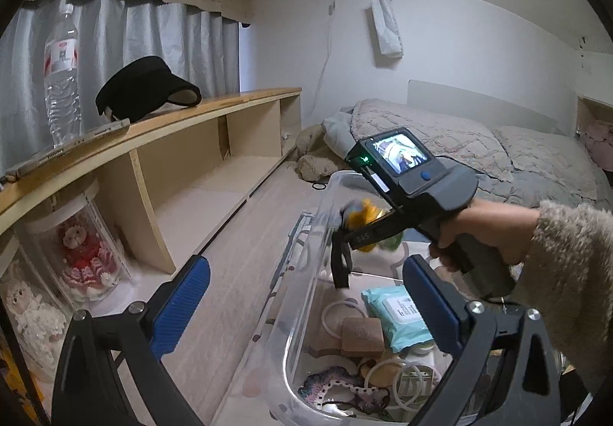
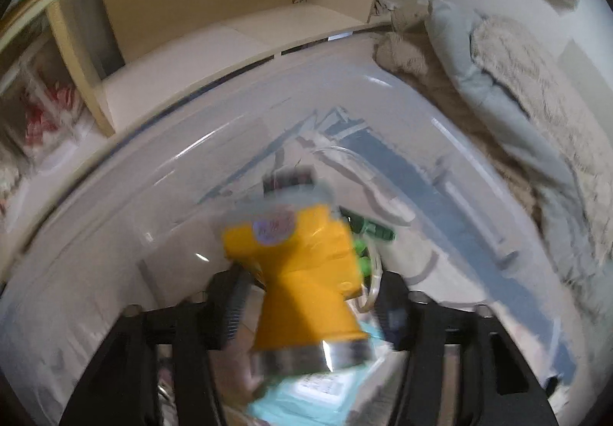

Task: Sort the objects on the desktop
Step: 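Lower the yellow lamp into the box and open the right tool, then lift the right tool away from the clear box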

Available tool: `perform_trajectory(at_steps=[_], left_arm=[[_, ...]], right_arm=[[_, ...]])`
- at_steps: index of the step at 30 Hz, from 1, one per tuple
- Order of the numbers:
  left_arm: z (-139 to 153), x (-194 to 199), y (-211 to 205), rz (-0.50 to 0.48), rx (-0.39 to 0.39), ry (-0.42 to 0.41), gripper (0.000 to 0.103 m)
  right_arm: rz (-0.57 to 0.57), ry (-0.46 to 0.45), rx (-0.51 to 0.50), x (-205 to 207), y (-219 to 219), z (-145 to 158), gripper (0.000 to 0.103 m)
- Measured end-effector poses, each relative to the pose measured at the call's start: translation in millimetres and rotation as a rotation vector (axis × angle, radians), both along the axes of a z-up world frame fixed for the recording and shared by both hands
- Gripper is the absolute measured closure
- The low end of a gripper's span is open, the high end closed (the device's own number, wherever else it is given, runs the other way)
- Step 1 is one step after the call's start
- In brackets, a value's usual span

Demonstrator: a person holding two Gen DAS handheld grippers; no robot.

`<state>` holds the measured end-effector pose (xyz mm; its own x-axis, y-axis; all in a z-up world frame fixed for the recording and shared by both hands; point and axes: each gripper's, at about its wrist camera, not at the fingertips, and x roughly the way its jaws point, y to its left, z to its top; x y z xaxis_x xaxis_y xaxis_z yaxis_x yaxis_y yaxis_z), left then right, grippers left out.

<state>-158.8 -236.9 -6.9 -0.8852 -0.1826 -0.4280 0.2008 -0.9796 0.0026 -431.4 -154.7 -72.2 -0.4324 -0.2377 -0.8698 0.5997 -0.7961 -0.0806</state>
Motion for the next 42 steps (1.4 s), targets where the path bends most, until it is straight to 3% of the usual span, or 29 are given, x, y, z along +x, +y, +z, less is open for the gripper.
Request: perform_trajectory(at_steps=[2,11,21,25,27,35,42], left_arm=[[0.4,0.6,-0.3,0.000,0.003,0.001,0.002],[7.0,7.6,4.1,-0.016,-0.012,0.018,0.002],[16.1,17.0,18.8,-0.041,-0.021,0.027,0.002],[17.3,18.4,25.0,-0.066,-0.009,0.008,0.002],[18.0,18.1,27.9,-0.076,0.002,-0.004,0.002],[23.7,25.0,44.0,-0.089,0.000,-0.018,0.002],[34.2,36.0,60.3,-0.071,-0.022,-0.013,0.001]], right_arm=[[0.004,-0.015,-0.045,2.9,-0.1,0.9,0.011],[0.067,0.098,0.003,33.3,1.6,27.6,0.011],[0.096,0.178,-0.145,71.0,37.2,64.6,0.011],[0.089,0.206,-0.169,90.5,56.6,71.6,0.009],[0.085,0.206,-0.183,102.0,67.0,73.0,0.000],[0.072,0.238,-0.234,137.9,104.2,82.9,0.000],[0.063,0.324,-0.286,168.6,128.3,97.9,0.000]])
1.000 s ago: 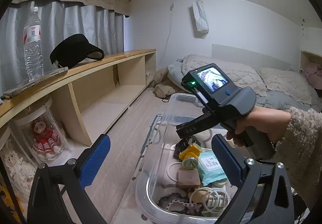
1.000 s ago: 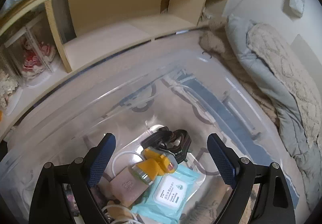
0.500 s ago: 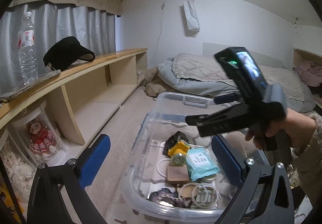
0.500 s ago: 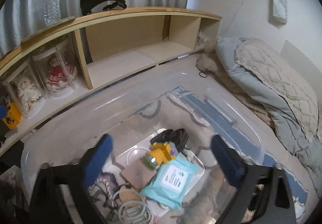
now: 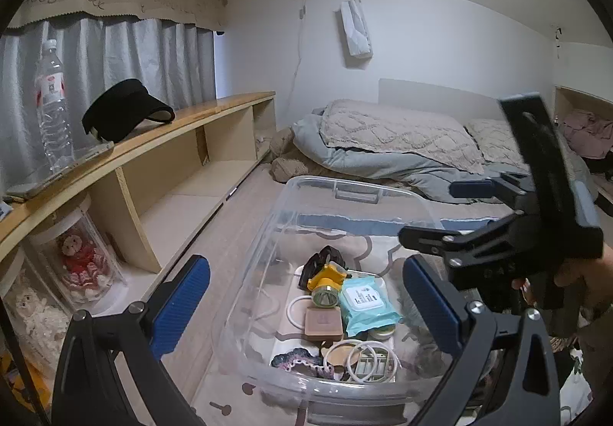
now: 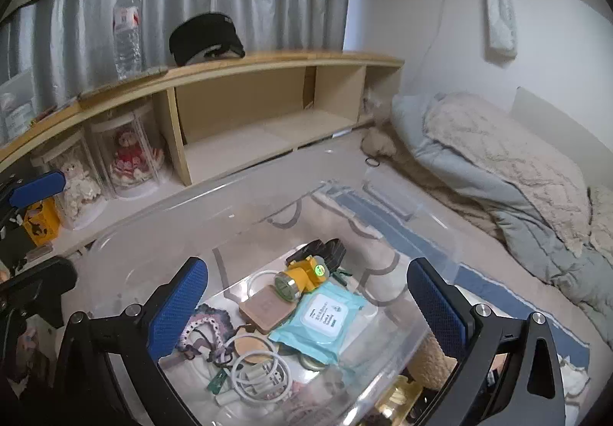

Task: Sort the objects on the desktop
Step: 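Lift the right tool away from the clear box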

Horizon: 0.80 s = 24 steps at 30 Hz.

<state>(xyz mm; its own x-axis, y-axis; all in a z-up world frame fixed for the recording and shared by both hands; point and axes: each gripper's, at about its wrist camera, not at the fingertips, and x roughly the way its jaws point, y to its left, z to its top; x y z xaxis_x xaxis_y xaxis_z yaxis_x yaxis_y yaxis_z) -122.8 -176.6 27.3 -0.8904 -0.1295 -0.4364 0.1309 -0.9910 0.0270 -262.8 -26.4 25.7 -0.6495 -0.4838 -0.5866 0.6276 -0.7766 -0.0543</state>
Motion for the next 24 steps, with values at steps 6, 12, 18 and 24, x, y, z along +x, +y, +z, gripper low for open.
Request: perform_trajectory(at_steps=[6,12,18,24], left_arm=[[8.2,11.1,14.7,0.011,-0.018,0.006,0.000],[19.1,28.7,32.4,0.021,-0.030,0.020,0.000],[29.0,44.9,49.0,0.023,-0.021,0.030,0.000],[36.0,59.8,66.3,0.013,-0.014,0.043,0.000]], right_arm=[[-0.027,0.020,-0.053,25.4,23.0,12.5,0.000],[-0.068,0.069,-0.069,51.9,49.4,27.6,0.000],[-0.090,0.091,-0.090,82.8,75.9,42.3,0.000],[-0.117,0.124,-0.120,115.8,103.8,53.5,0.000]])
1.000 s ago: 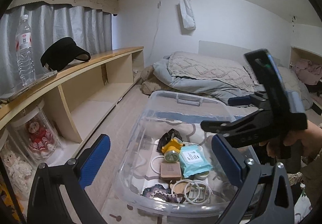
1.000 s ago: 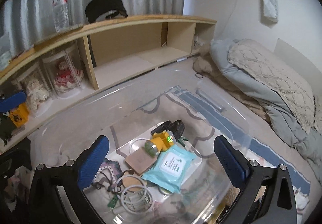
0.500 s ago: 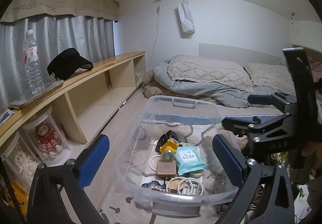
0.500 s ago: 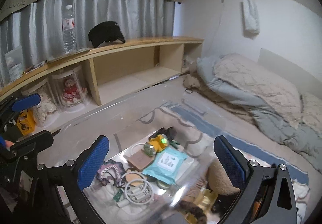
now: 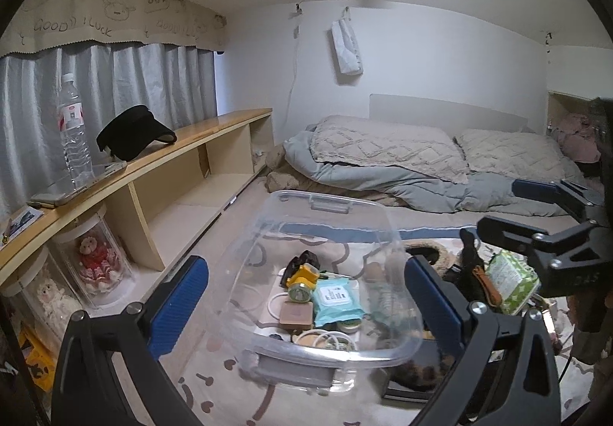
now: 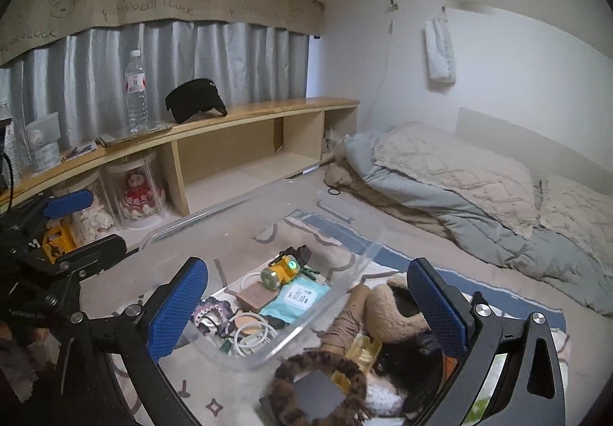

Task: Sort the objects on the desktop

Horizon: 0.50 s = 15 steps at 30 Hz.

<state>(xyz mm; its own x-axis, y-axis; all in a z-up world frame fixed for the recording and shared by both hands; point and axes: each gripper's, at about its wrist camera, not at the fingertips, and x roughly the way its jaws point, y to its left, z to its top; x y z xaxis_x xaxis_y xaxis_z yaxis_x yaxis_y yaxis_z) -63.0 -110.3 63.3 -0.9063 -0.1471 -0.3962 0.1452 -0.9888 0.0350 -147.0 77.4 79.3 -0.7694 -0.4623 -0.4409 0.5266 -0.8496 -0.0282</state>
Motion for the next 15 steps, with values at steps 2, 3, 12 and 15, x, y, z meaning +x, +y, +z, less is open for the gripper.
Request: perform_trajectory(at_steps=[2,3,12,15], left_arm=[[2.4,5.9,5.1,-0.003,-0.003,0.008,0.000],[3.2,8.9,7.4,-0.003,-0.003,0.013,0.000],[3.1,27.8,25.9,-0.010,0.022,0.030,0.000],[0.4,37.2,36.7,-0.018,0.009,0.043,0.000]], right_arm=[[-0.013,0.012,-0.003,10.0,9.4,1.8,0.000],[-0.020,0.016,-0.005,15.1,15.2,2.6,0.000],[-0.081,0.023,-0.023,45.6,50.3,-5.1,0.000],[-0.094,0.026,-0.025,55.1,58.4,-8.1,0.000]])
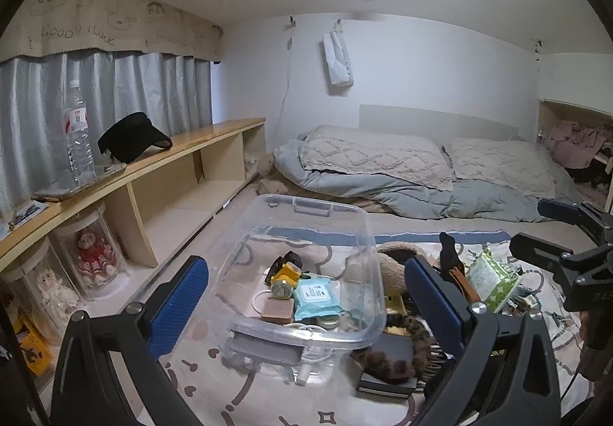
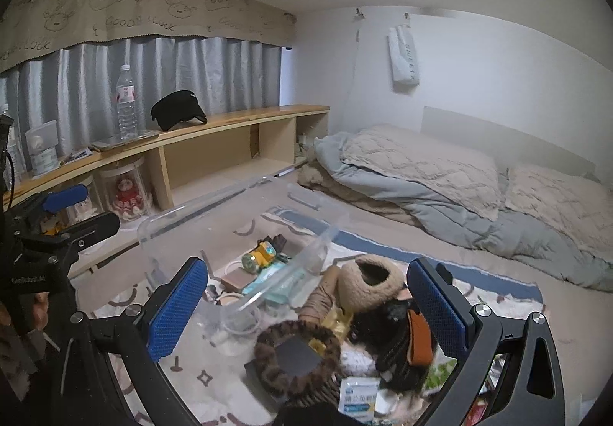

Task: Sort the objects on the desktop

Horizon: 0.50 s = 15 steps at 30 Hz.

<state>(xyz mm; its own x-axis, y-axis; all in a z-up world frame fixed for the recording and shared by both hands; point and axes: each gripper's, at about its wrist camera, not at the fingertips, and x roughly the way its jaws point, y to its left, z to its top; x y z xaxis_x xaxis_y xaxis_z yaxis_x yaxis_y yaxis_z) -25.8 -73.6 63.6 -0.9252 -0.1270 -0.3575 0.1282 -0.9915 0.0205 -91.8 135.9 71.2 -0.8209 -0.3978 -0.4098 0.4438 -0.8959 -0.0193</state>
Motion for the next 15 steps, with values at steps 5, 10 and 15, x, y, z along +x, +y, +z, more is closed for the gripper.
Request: perform_trajectory(at_steps=[5,10,15], left_arm=[[-9.2,9.0,8.1,-0.017,0.017,-0.014,0.000],[-22.7,11.5,10.7,-0.032,0.035,-0.065,0.000],[-32.6,18.4,17.2,-0.039,0.008,-0.084,0.000]], right_arm=[[-0.004,0.018,0.001,15.8,9.5,-7.2,0.000],[0.004,-0.008,0.018,22.4,14.0,-20.3,0.000],[-0.003,-0.020,0.028,30.3,21.0,-25.2,0.000]])
